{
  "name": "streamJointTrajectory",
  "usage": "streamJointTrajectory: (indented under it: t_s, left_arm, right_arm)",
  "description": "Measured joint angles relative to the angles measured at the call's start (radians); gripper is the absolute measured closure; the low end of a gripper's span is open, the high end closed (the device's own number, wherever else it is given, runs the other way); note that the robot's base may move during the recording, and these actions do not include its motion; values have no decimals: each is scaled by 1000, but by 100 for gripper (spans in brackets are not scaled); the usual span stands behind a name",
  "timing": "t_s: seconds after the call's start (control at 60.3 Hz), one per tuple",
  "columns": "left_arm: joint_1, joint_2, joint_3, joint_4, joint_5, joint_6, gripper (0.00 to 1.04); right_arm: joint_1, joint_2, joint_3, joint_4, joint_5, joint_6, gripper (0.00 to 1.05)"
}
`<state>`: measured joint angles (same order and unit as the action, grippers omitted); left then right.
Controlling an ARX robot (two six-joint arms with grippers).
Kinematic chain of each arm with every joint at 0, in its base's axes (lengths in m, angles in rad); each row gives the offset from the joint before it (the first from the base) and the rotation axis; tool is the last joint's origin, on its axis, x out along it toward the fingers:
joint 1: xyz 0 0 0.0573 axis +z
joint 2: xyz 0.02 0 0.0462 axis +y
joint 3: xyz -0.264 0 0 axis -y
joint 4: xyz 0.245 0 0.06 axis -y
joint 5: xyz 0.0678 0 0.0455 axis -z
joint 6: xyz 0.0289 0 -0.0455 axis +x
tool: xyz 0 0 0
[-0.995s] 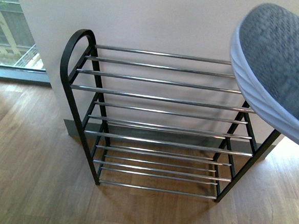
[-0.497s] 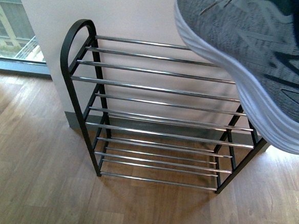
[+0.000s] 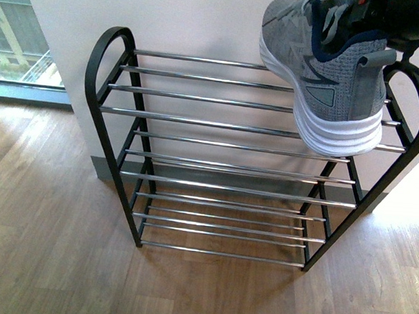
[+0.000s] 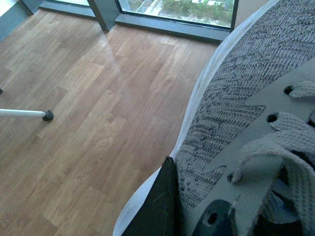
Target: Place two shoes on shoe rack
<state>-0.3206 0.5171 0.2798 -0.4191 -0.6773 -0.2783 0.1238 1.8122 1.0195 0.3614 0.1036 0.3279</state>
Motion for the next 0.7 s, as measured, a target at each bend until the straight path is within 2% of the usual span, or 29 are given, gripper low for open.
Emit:
streamJointTrajectory:
  t_s: [0.249,0.365,0.696]
  left_arm:
    - [0,0,0,0,0,0,103]
    - [0,0,0,0,0,0,103]
    - [0,0,0,0,1,0,103]
  right_arm:
    - [-63,139,38,-13,114,66,103]
    - [-98,179,54,-4,122,70,103]
    - [-114,232,126,4,129,64,103]
